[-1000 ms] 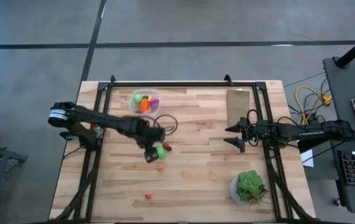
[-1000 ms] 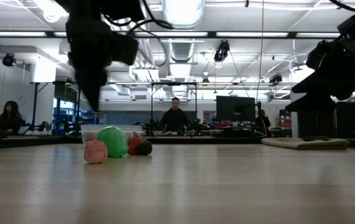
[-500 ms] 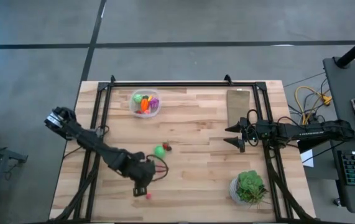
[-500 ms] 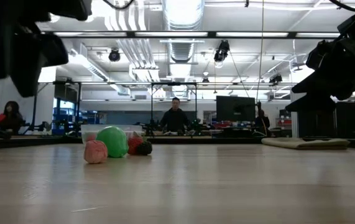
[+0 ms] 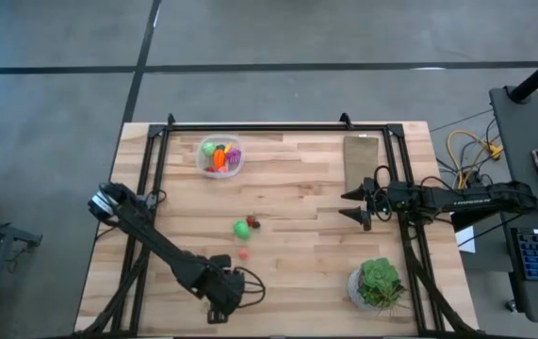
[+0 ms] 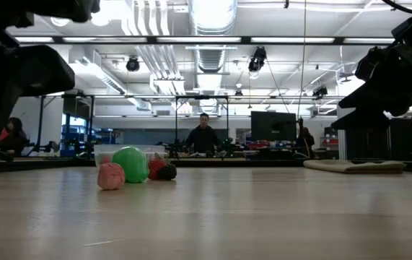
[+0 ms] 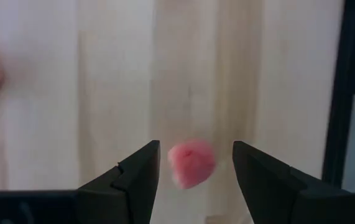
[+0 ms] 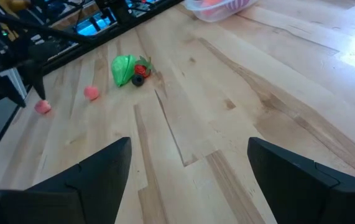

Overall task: Pick and placing Produce into tupperware
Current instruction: Put the bottom peach into the transparent bin, then put the peach into the transparent bin

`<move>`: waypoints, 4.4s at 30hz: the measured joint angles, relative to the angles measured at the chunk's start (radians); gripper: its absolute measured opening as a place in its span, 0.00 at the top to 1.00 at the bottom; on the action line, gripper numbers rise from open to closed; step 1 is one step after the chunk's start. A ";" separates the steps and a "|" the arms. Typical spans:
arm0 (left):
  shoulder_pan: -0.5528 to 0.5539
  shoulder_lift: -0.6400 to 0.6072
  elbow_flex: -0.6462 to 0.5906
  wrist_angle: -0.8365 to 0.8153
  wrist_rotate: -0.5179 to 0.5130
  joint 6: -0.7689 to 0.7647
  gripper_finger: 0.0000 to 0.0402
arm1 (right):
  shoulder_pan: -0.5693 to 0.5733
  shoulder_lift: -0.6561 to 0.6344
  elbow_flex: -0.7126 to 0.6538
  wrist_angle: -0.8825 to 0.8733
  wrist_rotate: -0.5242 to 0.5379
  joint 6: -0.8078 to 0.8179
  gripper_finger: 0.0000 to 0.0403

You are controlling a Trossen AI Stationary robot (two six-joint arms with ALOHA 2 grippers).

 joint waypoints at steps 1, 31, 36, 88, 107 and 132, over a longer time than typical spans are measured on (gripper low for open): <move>-0.006 0.008 0.007 0.006 -0.003 0.000 0.53 | 0.000 0.000 0.000 0.000 0.000 0.000 0.22; -0.047 0.073 -0.024 0.012 -0.032 -0.092 0.53 | 0.000 0.000 0.000 0.000 0.000 0.000 0.22; -0.047 0.078 -0.023 0.011 -0.037 -0.106 0.54 | 0.000 0.000 0.000 0.000 0.000 0.000 0.22; 1.232 -0.585 -0.270 -0.241 0.012 -0.041 0.79 | 0.000 0.000 0.000 0.000 0.000 0.000 0.22; 1.379 -0.251 -0.267 -0.095 0.012 0.163 0.67 | 0.000 0.000 0.000 0.000 0.000 0.000 0.22; 0.545 -0.583 -0.296 -0.011 0.005 0.461 0.35 | 0.000 0.000 0.000 0.000 0.000 0.000 0.22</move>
